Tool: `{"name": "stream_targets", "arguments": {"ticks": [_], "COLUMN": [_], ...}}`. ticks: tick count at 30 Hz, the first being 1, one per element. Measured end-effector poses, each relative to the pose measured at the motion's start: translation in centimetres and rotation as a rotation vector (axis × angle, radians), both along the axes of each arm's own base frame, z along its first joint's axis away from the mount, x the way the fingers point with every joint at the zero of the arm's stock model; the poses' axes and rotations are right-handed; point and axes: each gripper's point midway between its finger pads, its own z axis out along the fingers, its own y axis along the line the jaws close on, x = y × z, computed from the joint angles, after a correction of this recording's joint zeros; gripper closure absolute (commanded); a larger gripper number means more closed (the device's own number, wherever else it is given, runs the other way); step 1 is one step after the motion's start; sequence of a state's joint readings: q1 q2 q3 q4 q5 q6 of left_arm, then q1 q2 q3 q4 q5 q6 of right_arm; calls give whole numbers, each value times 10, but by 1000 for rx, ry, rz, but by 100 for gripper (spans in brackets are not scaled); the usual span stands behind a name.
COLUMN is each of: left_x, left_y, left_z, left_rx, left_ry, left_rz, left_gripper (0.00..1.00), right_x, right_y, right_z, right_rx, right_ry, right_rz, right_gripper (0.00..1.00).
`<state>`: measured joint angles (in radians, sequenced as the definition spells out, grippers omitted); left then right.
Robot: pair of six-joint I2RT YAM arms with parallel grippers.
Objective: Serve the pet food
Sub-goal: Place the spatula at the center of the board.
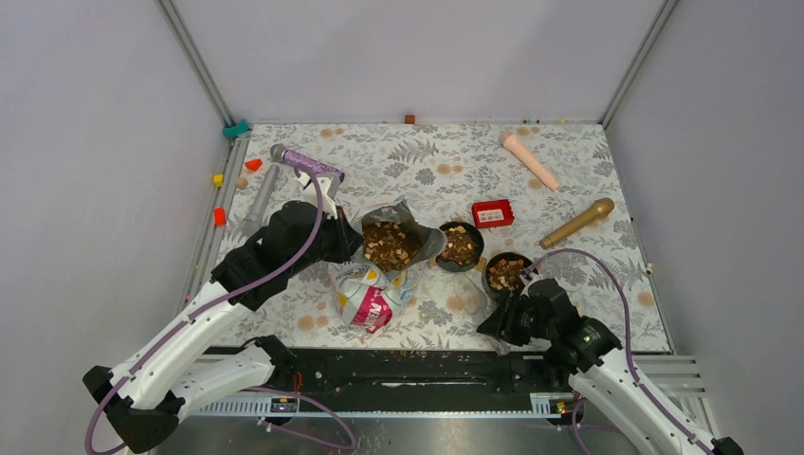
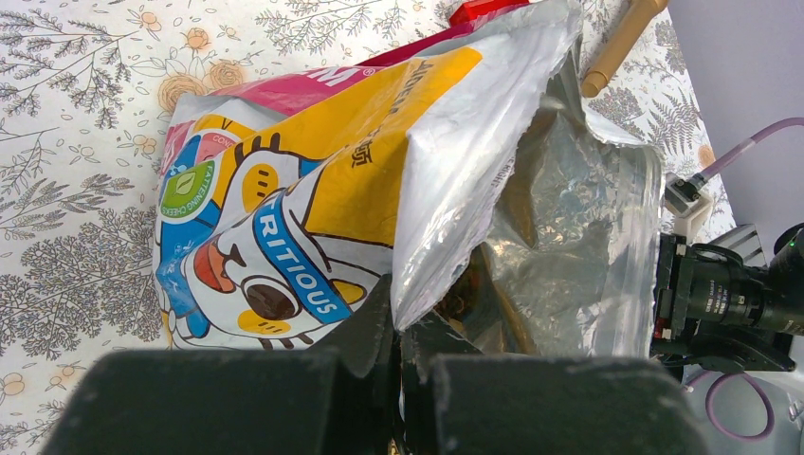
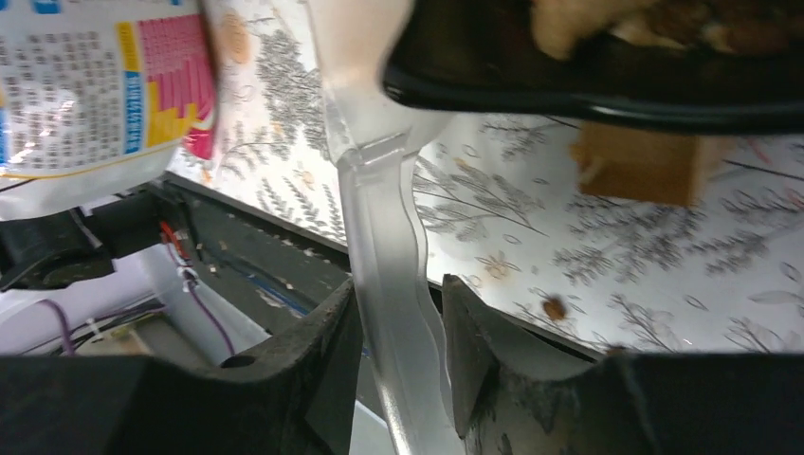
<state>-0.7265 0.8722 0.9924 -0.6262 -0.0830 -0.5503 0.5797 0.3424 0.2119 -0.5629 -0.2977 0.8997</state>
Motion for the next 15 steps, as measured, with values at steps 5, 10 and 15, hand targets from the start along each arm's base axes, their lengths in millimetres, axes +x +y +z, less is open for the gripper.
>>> {"name": "stream_targets", "arguments": {"ticks": [5,10,15], "left_x": [0,0,0], "left_y": [0,0,0], "left_z": [0,0,0], "left_rx": [0,0,1], "left_ry": [0,0,1], "left_rz": [0,0,0], "left_gripper": [100,100,100], "right_x": [-4,-7,-13], "right_y": [-18,-30,-39], "right_z": [-6,-8,-14], "right_rx": [-105,-174,-220], "right_ry": [13,17,41], "right_rz": [-19,-23,-27], "right_gripper": [50,38,37]}}
